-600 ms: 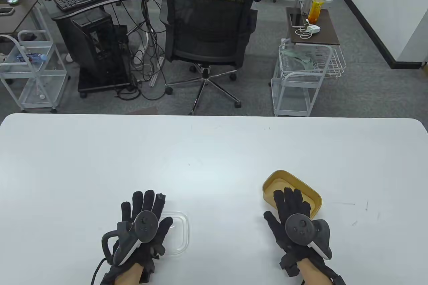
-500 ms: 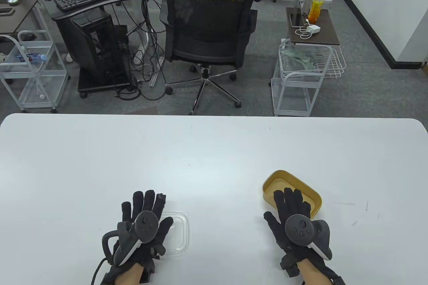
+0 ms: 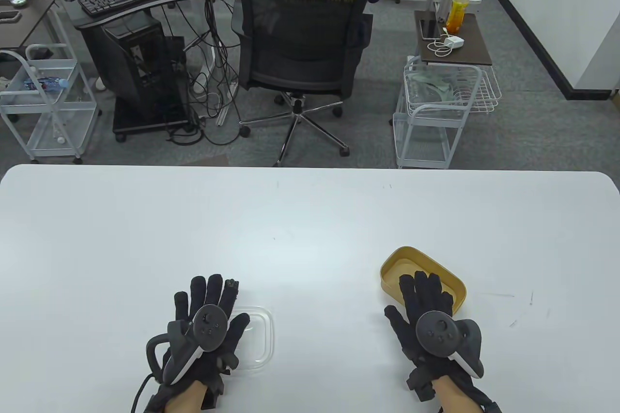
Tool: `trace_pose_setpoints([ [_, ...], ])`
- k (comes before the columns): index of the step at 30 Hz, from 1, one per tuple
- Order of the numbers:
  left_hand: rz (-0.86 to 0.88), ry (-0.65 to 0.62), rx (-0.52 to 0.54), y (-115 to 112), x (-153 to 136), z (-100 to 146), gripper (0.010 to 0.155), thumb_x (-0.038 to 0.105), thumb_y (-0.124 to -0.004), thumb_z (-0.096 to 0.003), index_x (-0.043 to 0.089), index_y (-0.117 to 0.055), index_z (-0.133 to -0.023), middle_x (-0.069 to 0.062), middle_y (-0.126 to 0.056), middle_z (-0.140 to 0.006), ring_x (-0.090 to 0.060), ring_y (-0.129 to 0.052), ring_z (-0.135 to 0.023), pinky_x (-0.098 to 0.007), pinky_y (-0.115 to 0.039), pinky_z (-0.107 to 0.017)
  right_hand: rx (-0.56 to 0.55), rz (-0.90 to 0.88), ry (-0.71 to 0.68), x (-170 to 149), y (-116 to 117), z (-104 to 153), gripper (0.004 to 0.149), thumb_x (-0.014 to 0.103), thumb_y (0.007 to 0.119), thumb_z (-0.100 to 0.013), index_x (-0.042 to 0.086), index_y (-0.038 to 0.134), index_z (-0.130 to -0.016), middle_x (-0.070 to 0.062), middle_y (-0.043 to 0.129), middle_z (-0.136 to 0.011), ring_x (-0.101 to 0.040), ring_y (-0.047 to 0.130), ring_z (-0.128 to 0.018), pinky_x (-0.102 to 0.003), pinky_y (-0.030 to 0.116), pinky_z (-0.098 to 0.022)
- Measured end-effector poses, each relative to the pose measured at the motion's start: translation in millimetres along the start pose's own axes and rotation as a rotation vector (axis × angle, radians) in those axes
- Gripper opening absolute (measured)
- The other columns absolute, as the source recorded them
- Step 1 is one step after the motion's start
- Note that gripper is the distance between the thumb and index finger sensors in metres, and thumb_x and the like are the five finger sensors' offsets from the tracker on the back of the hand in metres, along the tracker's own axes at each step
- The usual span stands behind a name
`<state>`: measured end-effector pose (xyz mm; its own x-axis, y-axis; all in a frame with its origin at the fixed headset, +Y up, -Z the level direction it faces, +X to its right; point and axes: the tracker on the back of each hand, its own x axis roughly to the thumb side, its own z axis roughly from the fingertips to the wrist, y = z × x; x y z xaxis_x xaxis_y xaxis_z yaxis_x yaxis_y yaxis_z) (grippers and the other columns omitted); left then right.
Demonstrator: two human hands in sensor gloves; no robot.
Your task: Cover the takeout box
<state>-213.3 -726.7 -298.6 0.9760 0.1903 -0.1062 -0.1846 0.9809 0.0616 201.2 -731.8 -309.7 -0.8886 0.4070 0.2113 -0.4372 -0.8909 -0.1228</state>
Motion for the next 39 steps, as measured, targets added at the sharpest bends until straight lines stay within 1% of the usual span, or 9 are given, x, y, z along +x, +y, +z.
trace_pose_setpoints([
  [10, -0.004, 0.003, 0.004, 0, -1, 0, 0.071, 0.074, -0.064, -0.0342, 0.056, -0.052, -0.102, 0.020, -0.046, -0.124, -0.012, -0.036, -0.120, -0.036, -0.023, -0.084, -0.002, 0.002, -0.003, 0, 0, 0, 0.070, 0.045, 0.067, -0.061, 0.003, 0.047, -0.113, -0.035, 0.038, -0.116, -0.057, 0.031, -0.103, -0.076, 0.036, -0.064],
  [16, -0.003, 0.009, 0.003, 0, -2, 0, 0.071, 0.074, -0.064, -0.0343, 0.056, -0.053, -0.102, 0.019, -0.047, -0.124, -0.012, -0.036, -0.120, -0.036, -0.023, -0.084, -0.023, 0.008, 0.030, -3, -3, -4, 0.070, 0.044, 0.068, -0.061, 0.003, 0.048, -0.114, -0.035, 0.038, -0.116, -0.057, 0.030, -0.104, -0.076, 0.034, -0.065],
  [20, -0.005, 0.012, 0.004, 0, -2, 0, 0.071, 0.074, -0.064, -0.0344, 0.055, -0.053, -0.102, 0.019, -0.047, -0.124, -0.012, -0.036, -0.120, -0.036, -0.023, -0.084, -0.064, 0.001, 0.089, -10, -8, -7, 0.069, 0.044, 0.069, -0.061, 0.003, 0.048, -0.114, -0.034, 0.037, -0.117, -0.057, 0.029, -0.104, -0.076, 0.033, -0.066],
  [23, -0.006, 0.015, 0.001, 0, -2, 0, 0.071, 0.074, -0.064, -0.0343, 0.055, -0.053, -0.102, 0.019, -0.047, -0.124, -0.012, -0.037, -0.120, -0.036, -0.023, -0.084, -0.091, 0.009, 0.148, -19, -13, -10, 0.070, 0.043, 0.070, -0.061, 0.003, 0.048, -0.114, -0.034, 0.037, -0.117, -0.057, 0.030, -0.104, -0.076, 0.033, -0.066],
  [27, -0.003, 0.017, 0.003, 1, -2, 0, 0.071, 0.074, -0.064, -0.0344, 0.055, -0.053, -0.102, 0.019, -0.048, -0.124, -0.013, -0.037, -0.119, -0.036, -0.023, -0.084, -0.096, 0.010, 0.241, -34, -15, -12, 0.070, 0.043, 0.072, -0.061, 0.003, 0.048, -0.114, -0.035, 0.037, -0.116, -0.057, 0.032, -0.104, -0.076, 0.036, -0.067],
  [34, 0.003, 0.024, -0.001, 1, -5, -1, 0.071, 0.074, -0.064, -0.0344, 0.055, -0.054, -0.102, 0.018, -0.048, -0.124, -0.013, -0.037, -0.119, -0.037, -0.023, -0.084, -0.057, 0.079, 0.505, -61, -13, -14, 0.073, 0.041, 0.076, -0.060, 0.002, 0.045, -0.114, -0.038, 0.036, -0.115, -0.060, 0.037, -0.102, -0.074, 0.043, -0.067],
  [39, 0.005, 0.025, 0.000, 1, -5, -1, 0.071, 0.074, -0.064, -0.0345, 0.055, -0.053, -0.102, 0.018, -0.048, -0.124, -0.013, -0.037, -0.119, -0.037, -0.024, -0.084, -0.018, 0.119, 0.597, -70, -13, -14, 0.078, 0.042, 0.077, -0.060, -0.001, 0.040, -0.114, -0.040, 0.040, -0.113, -0.061, 0.047, -0.098, -0.070, 0.051, -0.066],
])
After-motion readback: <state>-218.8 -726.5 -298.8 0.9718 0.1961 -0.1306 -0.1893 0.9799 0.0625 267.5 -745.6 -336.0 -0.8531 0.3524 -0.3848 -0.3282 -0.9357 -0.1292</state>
